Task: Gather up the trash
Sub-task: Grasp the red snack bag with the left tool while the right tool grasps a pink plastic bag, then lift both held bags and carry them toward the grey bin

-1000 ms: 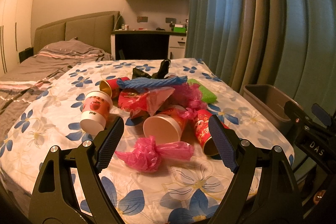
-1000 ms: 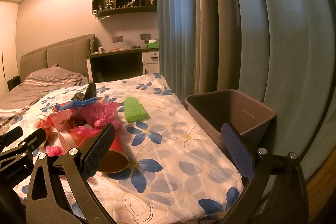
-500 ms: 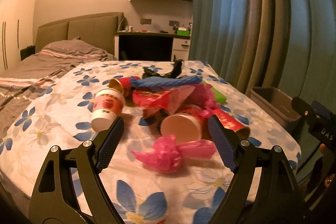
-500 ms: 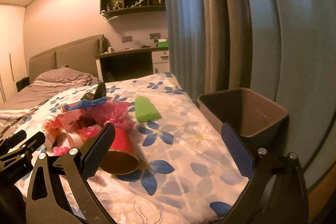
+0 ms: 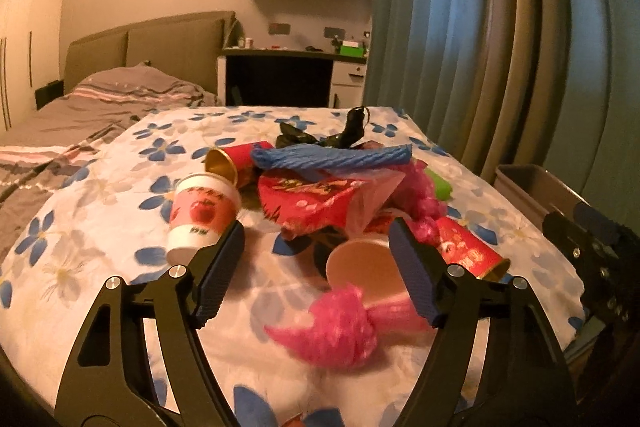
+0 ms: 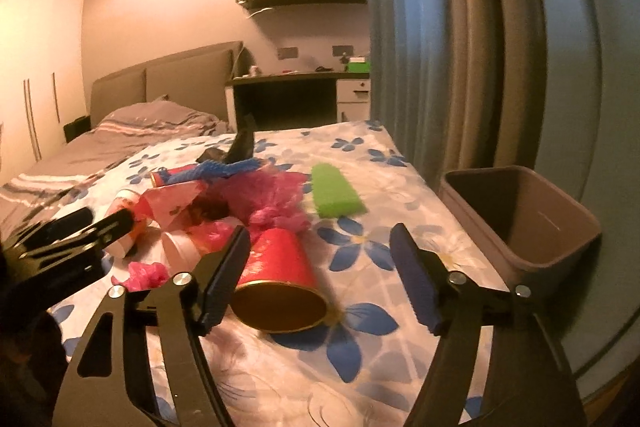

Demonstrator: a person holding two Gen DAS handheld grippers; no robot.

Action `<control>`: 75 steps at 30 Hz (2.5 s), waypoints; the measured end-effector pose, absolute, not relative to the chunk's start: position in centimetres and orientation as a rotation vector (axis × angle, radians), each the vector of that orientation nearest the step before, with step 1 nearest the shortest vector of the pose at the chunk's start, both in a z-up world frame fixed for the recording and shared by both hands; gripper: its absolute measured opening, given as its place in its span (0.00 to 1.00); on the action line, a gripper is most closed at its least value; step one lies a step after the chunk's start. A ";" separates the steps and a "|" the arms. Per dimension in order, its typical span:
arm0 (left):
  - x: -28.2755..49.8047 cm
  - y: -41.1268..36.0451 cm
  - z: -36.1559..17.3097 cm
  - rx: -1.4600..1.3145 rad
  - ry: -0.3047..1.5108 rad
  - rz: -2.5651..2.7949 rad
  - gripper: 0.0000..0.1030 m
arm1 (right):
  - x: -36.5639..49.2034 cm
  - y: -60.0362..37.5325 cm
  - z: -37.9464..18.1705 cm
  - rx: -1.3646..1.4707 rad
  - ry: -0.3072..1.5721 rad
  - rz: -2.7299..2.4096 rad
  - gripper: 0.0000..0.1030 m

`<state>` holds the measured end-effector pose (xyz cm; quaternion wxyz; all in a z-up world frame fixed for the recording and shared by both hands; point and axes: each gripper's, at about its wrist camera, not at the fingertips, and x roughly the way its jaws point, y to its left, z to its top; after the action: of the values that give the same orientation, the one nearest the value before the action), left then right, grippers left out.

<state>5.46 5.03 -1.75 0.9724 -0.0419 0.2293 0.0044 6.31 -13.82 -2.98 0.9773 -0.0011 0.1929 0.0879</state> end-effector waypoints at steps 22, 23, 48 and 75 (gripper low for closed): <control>9.8 4.5 -2.5 -0.071 0.518 -0.150 0.05 | 9.9 -11.5 -3.4 -0.005 0.432 0.265 0.67; 9.6 4.7 -2.3 -0.081 0.513 -0.150 0.04 | 9.9 -11.3 -3.5 -0.006 0.437 0.276 0.67; 1.6 5.2 3.8 -0.221 0.374 -0.369 0.04 | 7.6 -10.2 -4.3 -0.007 0.470 0.387 0.40; -2.5 10.4 4.4 -0.263 0.317 -0.154 0.04 | 7.8 -5.7 -9.1 -0.084 0.576 0.542 0.27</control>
<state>-2.52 10.41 4.35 0.9760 -0.1304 0.1571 -0.0763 7.76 -5.74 -9.14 0.9220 -0.0411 0.2804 0.2639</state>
